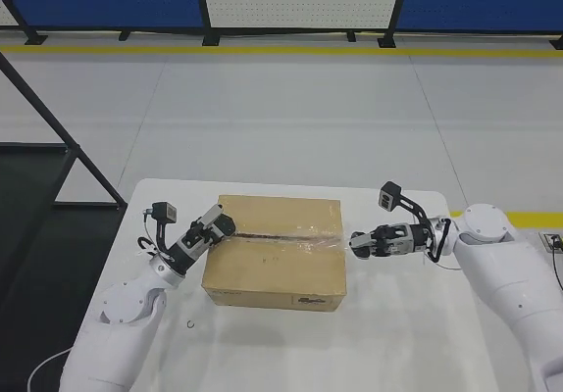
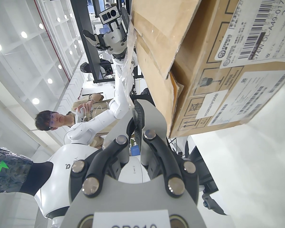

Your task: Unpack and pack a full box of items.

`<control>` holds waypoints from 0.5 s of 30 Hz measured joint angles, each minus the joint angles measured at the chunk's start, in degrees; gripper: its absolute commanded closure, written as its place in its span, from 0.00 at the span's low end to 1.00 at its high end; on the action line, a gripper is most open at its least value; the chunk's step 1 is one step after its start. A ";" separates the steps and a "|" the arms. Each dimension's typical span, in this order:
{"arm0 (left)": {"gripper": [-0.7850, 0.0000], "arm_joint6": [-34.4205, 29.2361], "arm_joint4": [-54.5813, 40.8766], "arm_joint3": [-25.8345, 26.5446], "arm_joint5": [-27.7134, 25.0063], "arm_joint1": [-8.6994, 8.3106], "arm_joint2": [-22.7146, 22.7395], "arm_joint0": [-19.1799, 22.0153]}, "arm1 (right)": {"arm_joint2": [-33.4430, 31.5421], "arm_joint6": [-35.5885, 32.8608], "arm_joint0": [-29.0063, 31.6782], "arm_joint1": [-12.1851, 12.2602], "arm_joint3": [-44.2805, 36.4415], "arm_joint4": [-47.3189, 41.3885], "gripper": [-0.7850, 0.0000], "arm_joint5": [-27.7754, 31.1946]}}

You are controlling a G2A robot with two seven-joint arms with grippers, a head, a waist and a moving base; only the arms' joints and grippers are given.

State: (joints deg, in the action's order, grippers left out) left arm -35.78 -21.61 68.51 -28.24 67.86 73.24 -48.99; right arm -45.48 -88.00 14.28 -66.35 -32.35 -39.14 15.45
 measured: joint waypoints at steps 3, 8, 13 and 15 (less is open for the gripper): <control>0.00 0.02 -0.01 -0.58 -0.13 0.12 -0.22 0.25 | 0.55 0.00 -0.39 -0.06 0.67 0.40 1.00 -0.07; 0.00 -0.56 -0.32 -1.06 -0.16 0.19 -0.17 0.34 | 1.43 0.00 -1.01 -0.17 1.50 1.53 1.00 0.75; 0.00 -0.93 -0.43 -1.34 0.01 0.21 -0.02 0.38 | 2.12 0.00 -1.37 -0.09 2.27 2.41 1.00 0.84; 0.00 -1.13 -0.51 -1.34 0.03 0.22 0.09 0.37 | 2.37 0.00 -1.40 -0.08 2.56 2.59 1.00 0.83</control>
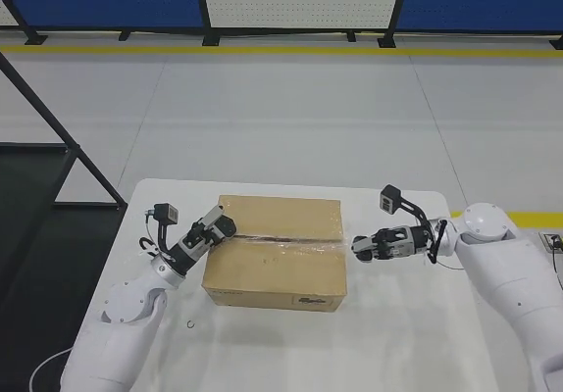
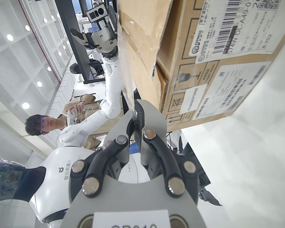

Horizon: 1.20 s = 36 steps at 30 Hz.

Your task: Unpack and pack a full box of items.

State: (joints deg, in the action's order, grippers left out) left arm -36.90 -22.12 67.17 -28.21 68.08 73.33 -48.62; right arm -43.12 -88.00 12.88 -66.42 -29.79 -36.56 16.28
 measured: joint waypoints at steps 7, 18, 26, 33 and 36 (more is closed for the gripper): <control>0.00 -0.51 -0.13 0.19 0.20 0.01 0.29 -0.03 | 0.95 0.00 -0.22 -0.32 0.65 0.86 1.00 0.00; 0.00 -0.73 -0.25 -0.20 0.50 0.08 0.63 0.18 | 0.67 0.60 -1.89 -1.66 3.46 0.90 1.00 0.60; 0.00 -0.70 -0.45 -0.42 0.36 0.17 0.77 0.33 | 1.34 0.71 -2.98 -2.98 6.07 2.74 1.00 0.08; 0.00 -0.94 -0.56 -0.78 0.47 0.26 0.75 0.61 | 1.34 0.38 -3.47 -3.82 8.37 3.46 1.00 0.37; 0.00 -1.01 -0.52 -0.95 0.47 0.32 0.65 0.77 | 1.21 0.40 -3.62 -4.10 8.97 3.63 0.93 0.42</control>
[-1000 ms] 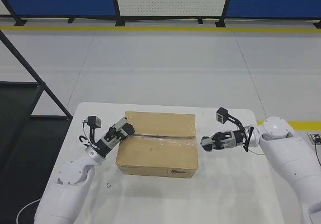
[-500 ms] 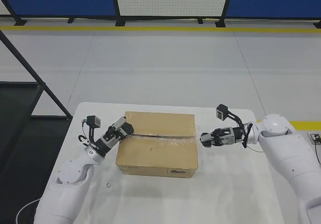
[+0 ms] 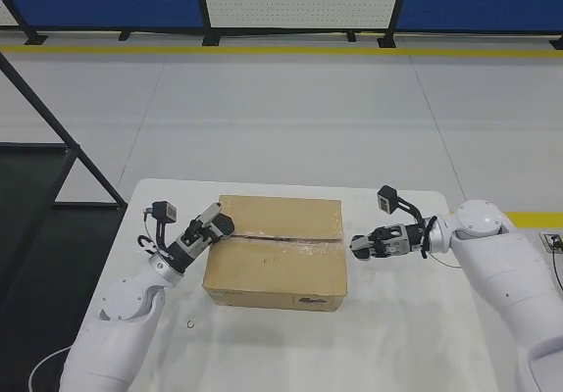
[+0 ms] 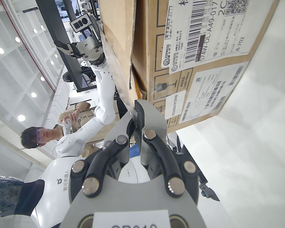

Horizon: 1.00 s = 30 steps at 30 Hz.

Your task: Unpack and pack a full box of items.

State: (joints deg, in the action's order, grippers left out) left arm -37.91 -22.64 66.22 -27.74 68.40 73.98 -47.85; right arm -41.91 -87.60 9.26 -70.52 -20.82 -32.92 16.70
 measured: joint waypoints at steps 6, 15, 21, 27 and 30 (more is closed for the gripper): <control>0.00 0.00 0.07 -0.20 -0.14 0.08 -0.04 0.13 | -0.34 0.29 -0.15 -0.41 0.62 0.38 0.60 0.27; 0.00 -0.23 0.06 -0.27 -0.42 0.08 0.35 -0.09 | -0.85 0.09 -0.17 -0.82 1.40 0.96 0.57 0.07; 0.00 -0.48 0.08 0.10 -0.33 0.06 0.51 -0.33 | -1.63 1.06 -0.27 -0.81 2.37 1.08 0.57 1.04; 0.00 -0.44 0.22 0.54 -0.23 0.07 0.66 -0.58 | -2.58 1.80 -0.01 -0.59 1.85 0.88 0.57 1.79; 0.00 -0.43 0.29 0.73 -0.21 0.06 0.77 -0.72 | -3.04 2.26 0.13 -0.42 1.39 0.90 0.56 2.24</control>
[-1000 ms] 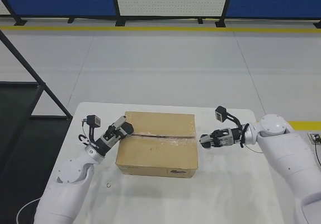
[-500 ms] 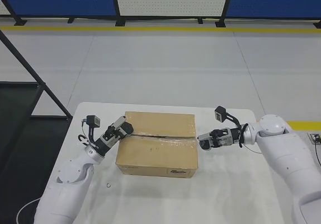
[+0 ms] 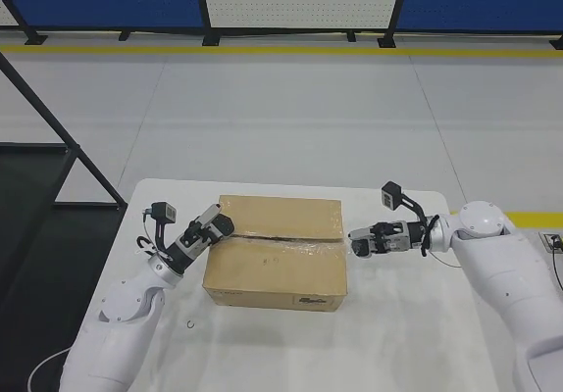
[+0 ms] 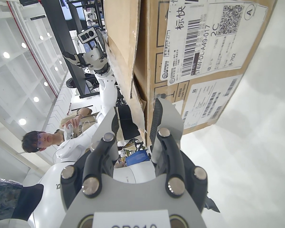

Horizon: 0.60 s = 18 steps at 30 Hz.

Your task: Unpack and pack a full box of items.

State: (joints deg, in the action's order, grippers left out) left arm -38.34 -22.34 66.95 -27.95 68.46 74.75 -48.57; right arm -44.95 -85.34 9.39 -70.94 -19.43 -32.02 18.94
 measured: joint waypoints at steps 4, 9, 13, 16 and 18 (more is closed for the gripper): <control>0.00 -0.13 -0.09 0.51 0.05 -0.04 0.24 -0.32 | -1.11 1.52 -0.05 0.54 0.19 -0.30 0.53 1.52; 0.00 -0.18 -1.42 2.75 -1.47 -0.19 1.39 -1.63 | -3.26 5.16 -0.11 1.63 -0.27 -1.05 0.26 5.17; 0.00 -0.22 -3.09 5.37 -2.87 -0.42 2.95 -3.33 | -4.91 8.86 1.09 2.64 -4.78 -1.11 0.22 8.86; 0.00 -0.35 -3.99 7.02 -3.18 -0.67 4.33 -4.72 | -5.73 9.86 3.14 3.67 -10.84 -0.10 0.24 9.86; 0.00 -0.49 -4.39 7.84 -3.22 -0.84 5.22 -5.63 | -5.87 8.96 5.15 4.34 -16.02 0.79 0.24 8.96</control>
State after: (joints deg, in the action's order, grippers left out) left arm -38.83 -26.73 74.79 -31.18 67.62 79.97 -54.20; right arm -50.82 -76.38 14.53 -66.60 -35.45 -31.24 27.91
